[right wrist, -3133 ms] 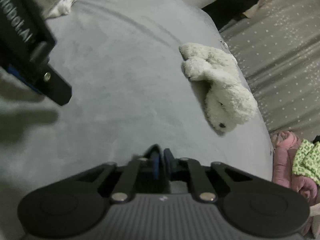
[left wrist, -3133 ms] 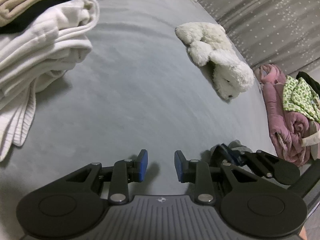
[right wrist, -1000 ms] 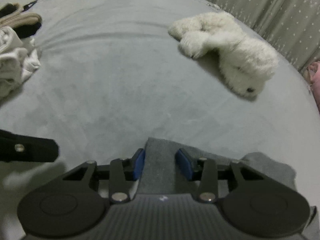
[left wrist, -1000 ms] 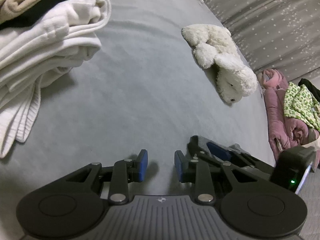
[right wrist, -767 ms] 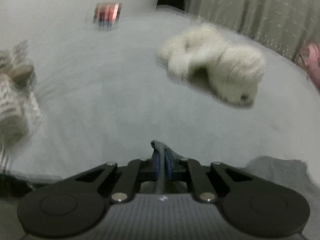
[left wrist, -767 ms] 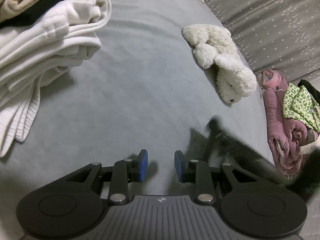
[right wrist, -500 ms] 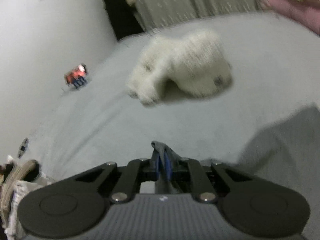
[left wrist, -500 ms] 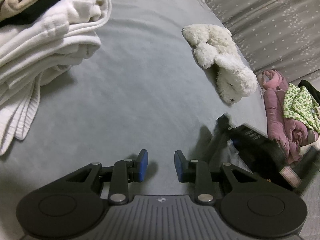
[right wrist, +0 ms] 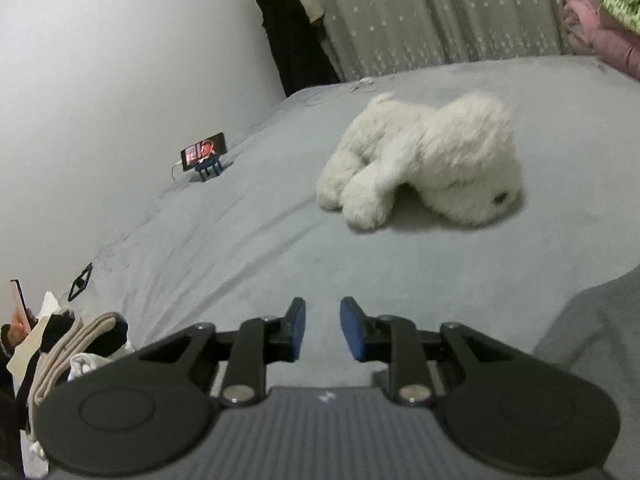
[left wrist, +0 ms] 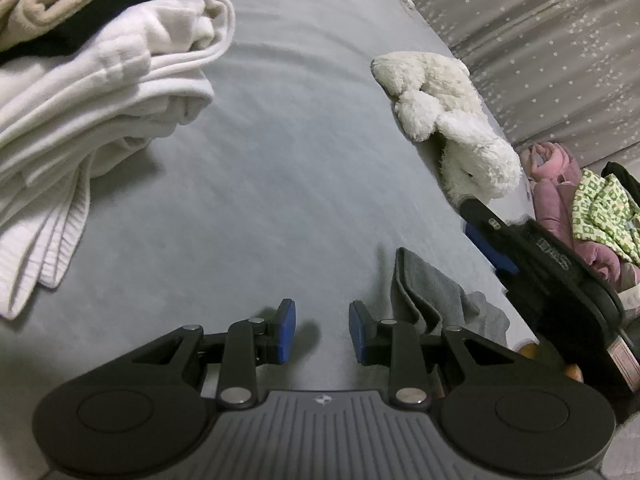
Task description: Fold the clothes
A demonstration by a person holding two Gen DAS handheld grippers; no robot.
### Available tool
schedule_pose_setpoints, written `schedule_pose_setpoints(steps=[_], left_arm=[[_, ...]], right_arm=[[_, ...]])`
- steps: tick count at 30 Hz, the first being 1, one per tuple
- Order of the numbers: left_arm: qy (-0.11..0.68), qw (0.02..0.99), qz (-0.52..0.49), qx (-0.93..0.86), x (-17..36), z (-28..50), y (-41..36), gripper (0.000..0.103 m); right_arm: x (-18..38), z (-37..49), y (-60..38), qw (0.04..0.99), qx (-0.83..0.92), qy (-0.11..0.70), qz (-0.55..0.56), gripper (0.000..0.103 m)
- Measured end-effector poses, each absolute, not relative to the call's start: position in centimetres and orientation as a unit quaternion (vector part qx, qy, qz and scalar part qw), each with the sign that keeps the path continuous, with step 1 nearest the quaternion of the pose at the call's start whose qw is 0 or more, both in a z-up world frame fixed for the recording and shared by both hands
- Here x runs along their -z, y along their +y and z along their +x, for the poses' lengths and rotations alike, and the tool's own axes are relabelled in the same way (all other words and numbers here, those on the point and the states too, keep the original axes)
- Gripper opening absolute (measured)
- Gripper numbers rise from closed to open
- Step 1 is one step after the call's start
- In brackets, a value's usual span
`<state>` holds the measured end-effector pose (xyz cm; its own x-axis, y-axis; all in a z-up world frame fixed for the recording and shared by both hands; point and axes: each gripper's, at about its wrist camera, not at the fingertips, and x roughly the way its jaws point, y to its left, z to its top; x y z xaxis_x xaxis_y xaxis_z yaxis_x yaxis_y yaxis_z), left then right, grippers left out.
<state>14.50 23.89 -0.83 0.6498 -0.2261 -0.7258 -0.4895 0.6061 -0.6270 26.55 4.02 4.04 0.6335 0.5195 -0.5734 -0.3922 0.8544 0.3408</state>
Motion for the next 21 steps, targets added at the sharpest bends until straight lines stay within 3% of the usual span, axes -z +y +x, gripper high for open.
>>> schedule_pose_setpoints(steps=[12, 16, 17, 20, 21], left_arm=[[0.409, 0.797, -0.437, -0.078, 0.7, 14.4, 23.6, 0.027], [0.409, 0.798, -0.435, -0.08, 0.6, 14.4, 23.6, 0.027], [0.409, 0.798, -0.435, -0.08, 0.6, 14.4, 23.6, 0.027], [0.408, 0.798, -0.436, -0.08, 0.7, 14.4, 23.7, 0.027], [0.408, 0.798, -0.437, -0.08, 0.7, 14.4, 23.7, 0.027]], right_arm=[[-2.8, 16.9, -1.4, 0.901, -0.243, 0.358, -0.014, 0.027], [-1.8, 14.4, 1.2, 0.897, -0.266, 0.333, -0.118, 0.031], [-1.2, 14.2, 2.1, 0.893, -0.263, 0.333, -0.15, 0.03], [0.9, 14.3, 4.2, 0.885, -0.226, 0.34, -0.226, 0.006], [1.5, 14.5, 4.3, 0.887, -0.211, 0.338, -0.234, 0.006]])
